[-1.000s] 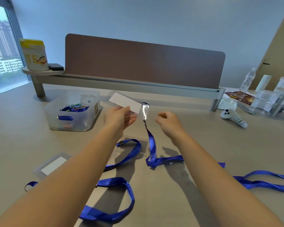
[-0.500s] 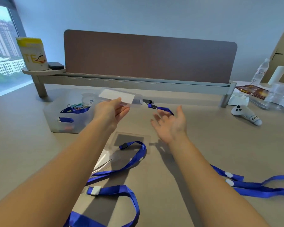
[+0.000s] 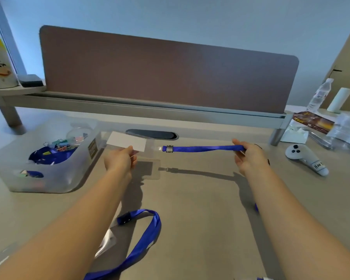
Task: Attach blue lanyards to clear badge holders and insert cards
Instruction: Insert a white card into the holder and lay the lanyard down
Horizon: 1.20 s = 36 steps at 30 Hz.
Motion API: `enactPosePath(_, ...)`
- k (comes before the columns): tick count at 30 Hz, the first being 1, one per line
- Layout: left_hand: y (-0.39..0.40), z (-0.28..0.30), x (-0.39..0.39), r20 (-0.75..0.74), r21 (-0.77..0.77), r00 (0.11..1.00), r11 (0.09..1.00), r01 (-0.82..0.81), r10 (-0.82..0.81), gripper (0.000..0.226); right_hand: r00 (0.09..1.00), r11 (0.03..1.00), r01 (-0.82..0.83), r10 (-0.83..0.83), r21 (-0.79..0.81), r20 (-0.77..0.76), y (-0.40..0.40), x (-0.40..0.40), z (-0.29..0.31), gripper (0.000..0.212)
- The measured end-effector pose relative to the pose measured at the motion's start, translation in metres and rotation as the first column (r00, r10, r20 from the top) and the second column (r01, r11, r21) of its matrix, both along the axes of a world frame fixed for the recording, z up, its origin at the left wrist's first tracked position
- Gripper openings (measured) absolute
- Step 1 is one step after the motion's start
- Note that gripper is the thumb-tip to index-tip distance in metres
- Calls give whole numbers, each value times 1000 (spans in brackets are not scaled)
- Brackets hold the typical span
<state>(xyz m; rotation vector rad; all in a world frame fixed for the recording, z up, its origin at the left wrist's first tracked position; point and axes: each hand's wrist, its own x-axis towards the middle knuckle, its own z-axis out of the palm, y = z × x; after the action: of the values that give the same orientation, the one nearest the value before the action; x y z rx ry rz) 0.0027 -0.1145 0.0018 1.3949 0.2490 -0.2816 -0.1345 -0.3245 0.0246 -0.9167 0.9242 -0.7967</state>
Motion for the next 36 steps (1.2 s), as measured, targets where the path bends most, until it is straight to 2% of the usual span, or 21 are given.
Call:
enactPosePath(2,-13,-1,11,11,18,999,999,-50,50,14,992,989,32,-50,-146,-115,-17,7,4,19)
enactPosePath(5,-27,-7,24,-44,-80,995,993,-90,86,18,993,974,57,-78,-218,-88,-38,19,3,24)
enactPosePath(7,-32,-16,29,-92,-116,991,988,-107,96,18,993,976,79,-94,-205,-67,-48,26,-5,22)
enactPosePath(13,-30,-46,49,-197,-167,978,980,-109,75,26,979,993,114,-116,-20,-165,-59,32,-52,24)
enactPosePath(16,-24,-54,57,-220,-176,975,983,-59,19,35,971,995,81,-66,56,-230,-57,28,-61,40)
enactPosePath(17,-22,-55,57,-221,-189,975,982,-31,-12,36,968,999,36,-26,35,-251,-54,25,-62,42)
enactPosePath(19,-21,-53,55,-218,-205,974,978,23,-69,40,963,997,-79,77,5,-258,-48,22,-67,30)
enactPosePath(20,-19,-52,54,-216,-199,973,979,40,-84,43,959,997,-79,72,-13,-273,-49,23,-71,23)
enactPosePath(22,-14,-47,52,-190,-169,971,979,111,-143,44,963,997,-48,31,-59,-268,-37,19,-60,24)
enactPosePath(24,-7,-38,46,-162,-102,964,975,196,-211,45,958,999,-39,30,-26,-284,-29,18,-53,23)
enactPosePath(26,3,-30,34,-120,53,956,959,277,-269,47,942,999,-45,35,-20,-335,-17,12,-47,27)
enactPosePath(28,17,-22,18,-41,243,946,915,322,-322,45,919,992,-108,76,-61,-388,-2,5,-41,12)
enactPosePath(31,43,-11,-4,132,517,860,774,364,-492,33,857,944,-275,154,-184,-493,22,-4,-34,28)
enactPosePath(34,75,-5,-23,198,705,732,613,356,-652,27,793,843,-462,252,-277,-555,59,-12,-29,25)
enactPosePath(36,98,-6,-35,194,828,656,480,290,-730,29,717,746,-584,287,-321,-636,87,-21,-28,19)
